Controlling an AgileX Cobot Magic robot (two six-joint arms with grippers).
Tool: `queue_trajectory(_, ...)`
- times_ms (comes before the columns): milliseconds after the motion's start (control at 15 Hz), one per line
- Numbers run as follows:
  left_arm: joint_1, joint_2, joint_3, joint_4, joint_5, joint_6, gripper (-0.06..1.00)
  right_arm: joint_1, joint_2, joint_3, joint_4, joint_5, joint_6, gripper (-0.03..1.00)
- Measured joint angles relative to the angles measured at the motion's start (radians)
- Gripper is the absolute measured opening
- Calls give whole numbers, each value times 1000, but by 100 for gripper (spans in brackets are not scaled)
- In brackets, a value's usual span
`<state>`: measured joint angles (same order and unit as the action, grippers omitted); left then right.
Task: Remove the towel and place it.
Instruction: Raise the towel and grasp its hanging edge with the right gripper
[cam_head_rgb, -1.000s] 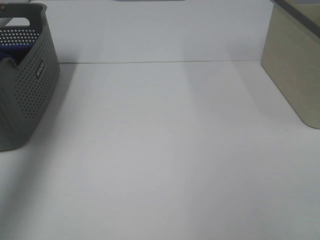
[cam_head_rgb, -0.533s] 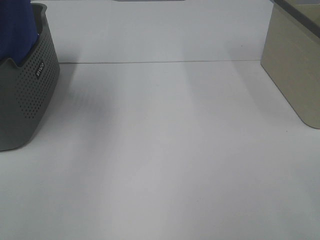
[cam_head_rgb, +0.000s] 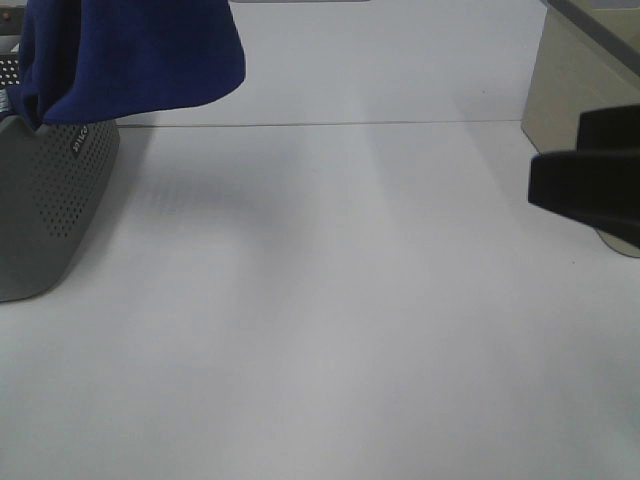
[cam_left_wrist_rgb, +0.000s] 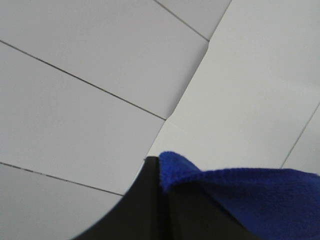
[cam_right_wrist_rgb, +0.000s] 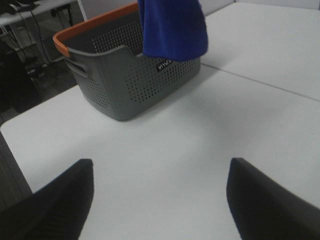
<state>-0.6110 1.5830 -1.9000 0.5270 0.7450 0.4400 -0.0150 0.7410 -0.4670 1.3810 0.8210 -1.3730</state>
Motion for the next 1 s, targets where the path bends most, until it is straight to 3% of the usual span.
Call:
queue_trajectory(200,-89,20,0,5,-5,35,0,0,272,-1,314,90,-427,73)
queue_trajectory(333,-132,22,0,7,-5,43,0,0,432,-32,340,190,-596,73)
queue_trajectory(467,-185,24,0,12,1,47,0,0,577,-110,348,284,-666,73)
queue_trajectory(1000,-287,24,0,13,18,60,0,24,920,-366,357,382,-706,73)
